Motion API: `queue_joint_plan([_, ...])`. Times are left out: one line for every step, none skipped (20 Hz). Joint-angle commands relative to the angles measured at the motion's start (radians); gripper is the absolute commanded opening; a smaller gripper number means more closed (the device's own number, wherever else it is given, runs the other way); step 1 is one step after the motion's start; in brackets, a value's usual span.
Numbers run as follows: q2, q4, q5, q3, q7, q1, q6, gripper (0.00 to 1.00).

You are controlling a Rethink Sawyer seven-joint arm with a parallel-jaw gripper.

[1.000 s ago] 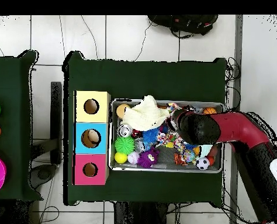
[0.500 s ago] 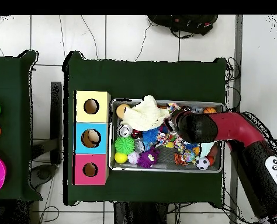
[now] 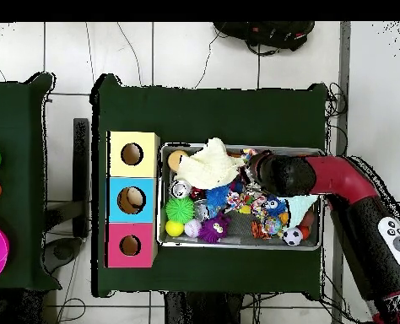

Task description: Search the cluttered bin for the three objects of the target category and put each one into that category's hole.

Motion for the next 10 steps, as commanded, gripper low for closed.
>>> queue_joint_plan([0.052, -0.096, -0.061, -0.006, -0.331, 0.018, 0.119, 1.00])
queue_joint_plan([0.045, -0.101, -0.064, -0.005, -0.334, 0.023, 0.124, 1.00])
queue_joint_plan([0.038, -0.104, -0.065, -0.004, -0.336, 0.025, 0.129, 1.00])
queue_joint_plan([0.025, -0.101, -0.064, -0.002, -0.337, 0.024, 0.133, 1.00])
queue_joint_plan([0.013, -0.097, -0.063, -0.002, -0.335, 0.024, 0.138, 1.00])
queue_joint_plan([-0.005, -0.084, -0.061, -0.001, -0.333, 0.019, 0.139, 1.00])
queue_joint_plan([-0.020, -0.070, -0.059, 0.000, -0.326, 0.017, 0.137, 1.00])
queue_joint_plan([-0.030, -0.059, -0.059, -0.001, -0.318, 0.020, 0.135, 1.00])
queue_joint_plan([-0.035, -0.051, -0.061, -0.004, -0.311, 0.020, 0.133, 1.00])
queue_joint_plan([-0.040, -0.042, -0.062, -0.007, -0.303, 0.020, 0.127, 1.00])
